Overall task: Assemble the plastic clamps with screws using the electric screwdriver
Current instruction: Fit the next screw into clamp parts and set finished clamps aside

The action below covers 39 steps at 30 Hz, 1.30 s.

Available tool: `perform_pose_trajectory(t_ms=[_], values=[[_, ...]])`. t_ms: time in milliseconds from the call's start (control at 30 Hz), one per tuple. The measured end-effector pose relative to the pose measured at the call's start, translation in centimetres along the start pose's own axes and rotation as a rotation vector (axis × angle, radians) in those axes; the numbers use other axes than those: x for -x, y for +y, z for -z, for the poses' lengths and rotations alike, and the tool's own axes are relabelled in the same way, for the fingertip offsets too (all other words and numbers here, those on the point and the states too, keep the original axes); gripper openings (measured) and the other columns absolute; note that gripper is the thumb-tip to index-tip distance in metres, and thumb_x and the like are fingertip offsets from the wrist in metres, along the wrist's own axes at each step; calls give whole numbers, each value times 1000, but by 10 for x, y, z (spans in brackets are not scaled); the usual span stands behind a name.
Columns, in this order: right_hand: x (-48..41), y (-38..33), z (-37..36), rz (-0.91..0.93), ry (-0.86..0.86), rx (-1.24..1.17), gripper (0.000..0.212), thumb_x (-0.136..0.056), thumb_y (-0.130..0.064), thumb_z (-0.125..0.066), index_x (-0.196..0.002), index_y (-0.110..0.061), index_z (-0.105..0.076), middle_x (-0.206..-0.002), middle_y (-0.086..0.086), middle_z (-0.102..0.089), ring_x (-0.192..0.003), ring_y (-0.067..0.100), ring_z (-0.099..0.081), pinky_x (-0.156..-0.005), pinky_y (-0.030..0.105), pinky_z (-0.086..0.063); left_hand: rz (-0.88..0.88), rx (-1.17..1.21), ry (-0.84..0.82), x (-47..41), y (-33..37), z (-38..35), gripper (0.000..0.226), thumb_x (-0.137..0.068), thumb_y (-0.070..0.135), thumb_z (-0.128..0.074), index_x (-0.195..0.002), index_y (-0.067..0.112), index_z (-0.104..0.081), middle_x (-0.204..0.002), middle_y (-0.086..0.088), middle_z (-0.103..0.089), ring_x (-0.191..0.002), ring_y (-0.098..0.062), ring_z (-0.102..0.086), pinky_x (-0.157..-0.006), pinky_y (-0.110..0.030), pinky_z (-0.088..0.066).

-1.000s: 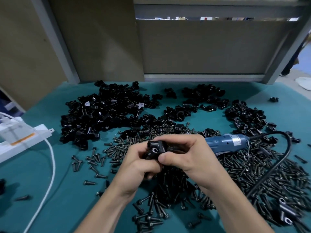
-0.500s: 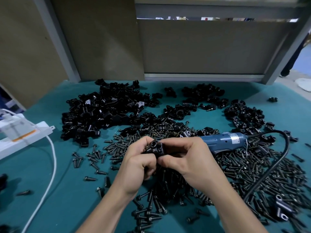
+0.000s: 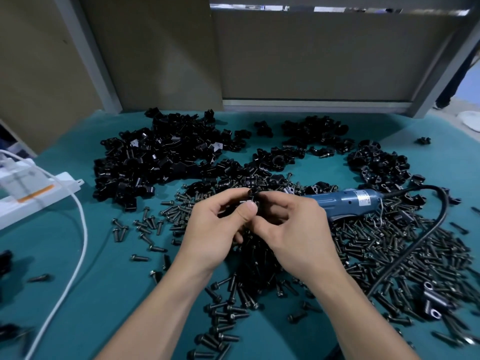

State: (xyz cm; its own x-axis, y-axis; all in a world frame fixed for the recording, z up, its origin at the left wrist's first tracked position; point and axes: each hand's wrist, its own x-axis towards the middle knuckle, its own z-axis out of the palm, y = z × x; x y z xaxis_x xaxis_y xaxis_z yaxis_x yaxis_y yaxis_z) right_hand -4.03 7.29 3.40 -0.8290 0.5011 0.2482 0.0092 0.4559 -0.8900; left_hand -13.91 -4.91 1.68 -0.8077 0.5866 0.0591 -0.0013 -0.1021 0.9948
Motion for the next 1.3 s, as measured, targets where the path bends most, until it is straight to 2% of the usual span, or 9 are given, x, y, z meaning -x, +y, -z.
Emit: perform_pose_trajectory(t_ms=[200, 567, 833, 900, 1000, 1067, 1167, 1233, 1300], values=[[0, 0, -1, -44, 8, 116, 37, -86, -29, -82, -116, -44, -67, -82, -28, -73, -70, 1, -73, -63, 22, -60, 15, 11, -78, 0, 4, 3, 23, -90, 22, -80, -108, 36, -81, -97, 4, -79, -73, -10, -65, -62, -22, -53], [2, -7, -2, -108, -26, 110, 34, -80, -35, -88, -88, -28, -56, -73, -14, -76, -62, 12, -72, -61, 40, -59, 49, 129, -72, 6, 7, 5, 26, -74, 31, -78, -98, 41, -84, -89, 5, -79, -68, -7, -62, -57, -18, -50], [3, -6, -4, -86, -43, 109, 32, -78, -38, -88, -92, -33, -60, -79, -18, -76, -68, 5, -73, -60, 28, -60, 98, 97, -60, -1, 3, 10, 24, -92, 14, -74, -114, 22, -79, -91, -2, -78, -66, -8, -58, -54, -18, -47], [1, -6, -4, -108, -68, 42, 37, -78, -42, -87, -107, -44, -64, -93, -23, -77, -86, -3, -73, -73, 19, -60, 103, 165, 28, -4, 10, 17, 27, -89, 15, -73, -115, 20, -78, -86, 1, -78, -60, -4, -57, -53, -17, -48], [-5, -11, -2, -81, 0, 21, 29, -88, -29, -80, -110, -43, -69, -103, -27, -74, -97, -6, -70, -88, 26, -60, 102, 408, 258, -12, 23, 50, 49, -76, 28, -74, -123, 14, -75, -95, 1, -79, -60, -1, -59, -55, -15, -50], [-17, -17, -4, -34, 25, 183, 23, -94, -19, -71, -95, -41, -72, -88, -26, -73, -75, -6, -68, -69, 16, -58, 92, 563, 406, -15, 27, 75, 47, -79, 28, -74, -121, 9, -73, -97, -1, -72, -59, -3, -58, -54, -15, -49], [-48, -26, -28, -38, -171, 433, 31, -101, -14, -59, -95, -40, -75, -69, -11, -67, -39, 0, -54, -35, 11, -34, 93, 722, 564, -19, 27, 96, 16, -91, 21, -74, -103, 12, -70, -91, -1, -63, -53, -6, -56, -51, -15, -46], [-68, -31, -52, -27, -348, 548, 32, -103, -11, -55, -107, -35, -76, -87, -7, -72, -43, -1, -55, -40, 10, -36, 105, 770, 627, -21, 25, 100, 7, -94, 17, -74, -98, 13, -70, -91, -1, -65, -51, -7, -54, -49, -14, -44], [-83, -33, -74, -5, -468, 626, 33, -101, -7, -57, -114, -31, -76, -108, -1, -74, -72, 7, -66, -61, 20, -54, 127, 819, 665, -23, 24, 101, 5, -95, 14, -73, -95, 13, -69, -92, -1, -65, -51, -7, -51, -47, -14, -41]])
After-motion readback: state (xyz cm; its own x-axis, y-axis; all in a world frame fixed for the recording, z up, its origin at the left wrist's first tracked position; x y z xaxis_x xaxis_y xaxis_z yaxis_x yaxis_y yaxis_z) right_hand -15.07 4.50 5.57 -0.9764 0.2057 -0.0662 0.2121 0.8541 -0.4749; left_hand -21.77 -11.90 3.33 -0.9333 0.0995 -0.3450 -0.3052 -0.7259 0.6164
